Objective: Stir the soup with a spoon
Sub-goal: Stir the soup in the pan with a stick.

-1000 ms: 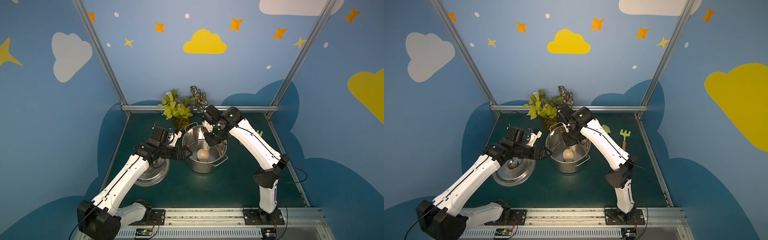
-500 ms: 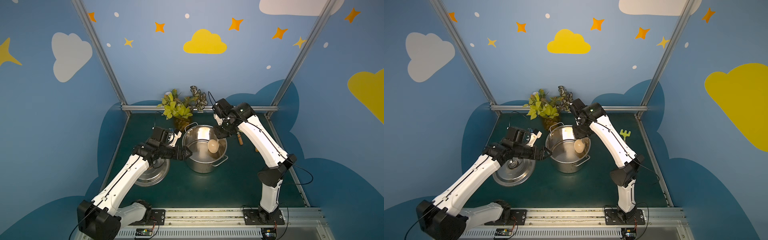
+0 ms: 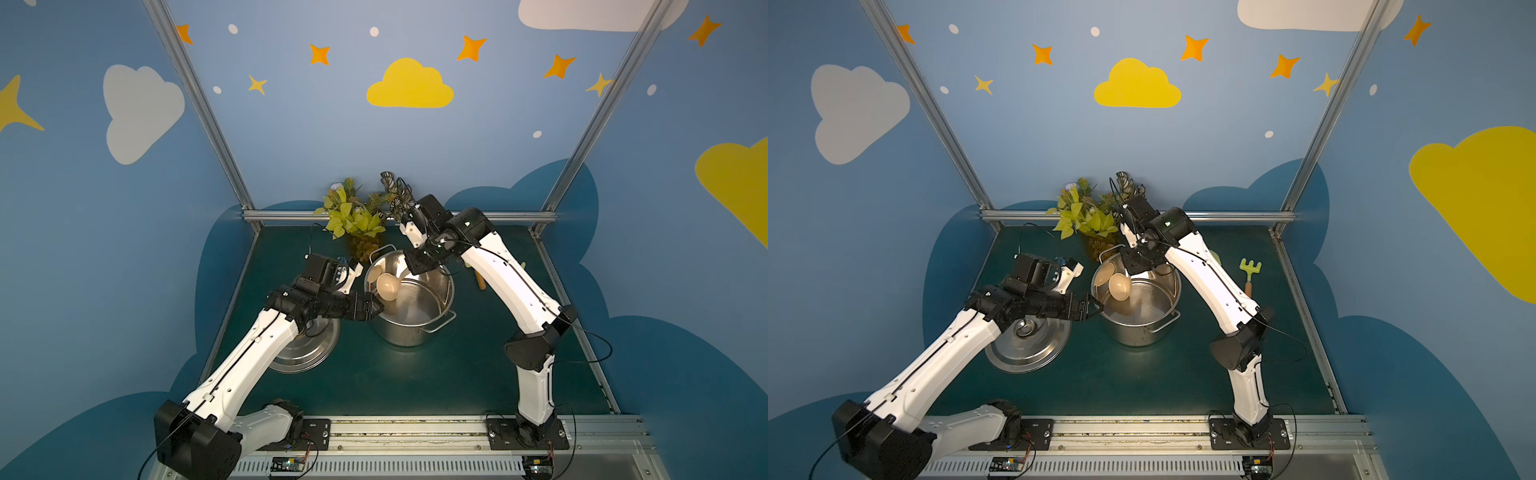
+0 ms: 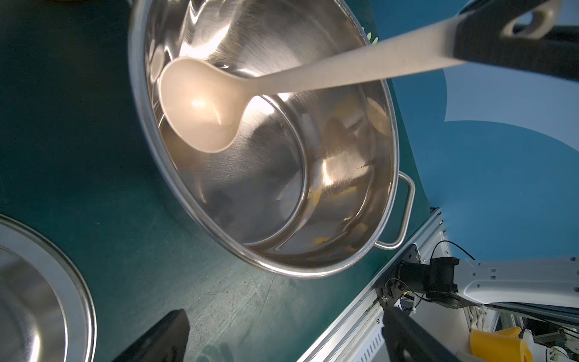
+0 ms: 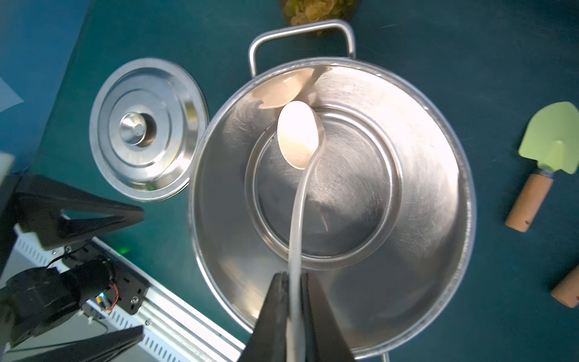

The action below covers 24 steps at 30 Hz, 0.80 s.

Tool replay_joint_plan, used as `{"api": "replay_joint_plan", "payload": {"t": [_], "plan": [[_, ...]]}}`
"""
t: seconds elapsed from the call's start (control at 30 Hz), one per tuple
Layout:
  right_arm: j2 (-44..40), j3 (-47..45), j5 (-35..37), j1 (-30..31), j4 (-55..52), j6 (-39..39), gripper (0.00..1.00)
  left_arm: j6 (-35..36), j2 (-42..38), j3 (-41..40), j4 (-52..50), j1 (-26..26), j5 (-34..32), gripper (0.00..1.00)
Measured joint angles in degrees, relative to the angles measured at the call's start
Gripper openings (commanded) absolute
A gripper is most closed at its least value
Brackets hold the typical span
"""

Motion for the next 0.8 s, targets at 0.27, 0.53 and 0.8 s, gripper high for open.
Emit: {"api": "replay_joint_plan", "payload": {"t": [0.27, 0.53, 0.8], "plan": [[-0.7, -1.4, -0.8, 3.9, -2.3, 0.1, 0.0, 0.0, -0.1, 0.0, -0.2, 0.0, -0.2, 1.0], [-6.1, -10.1, 5.0, 4.4, -6.2, 0.6, 0.0, 0.0, -0.7, 0.0, -0.3, 0.0, -0.4, 1.0], [-7.4, -11.2, 11.8, 0.6, -7.9, 2.5, 0.0, 0.0, -0.9, -0.5, -0.4, 0.0, -0.5, 1.0]]}}
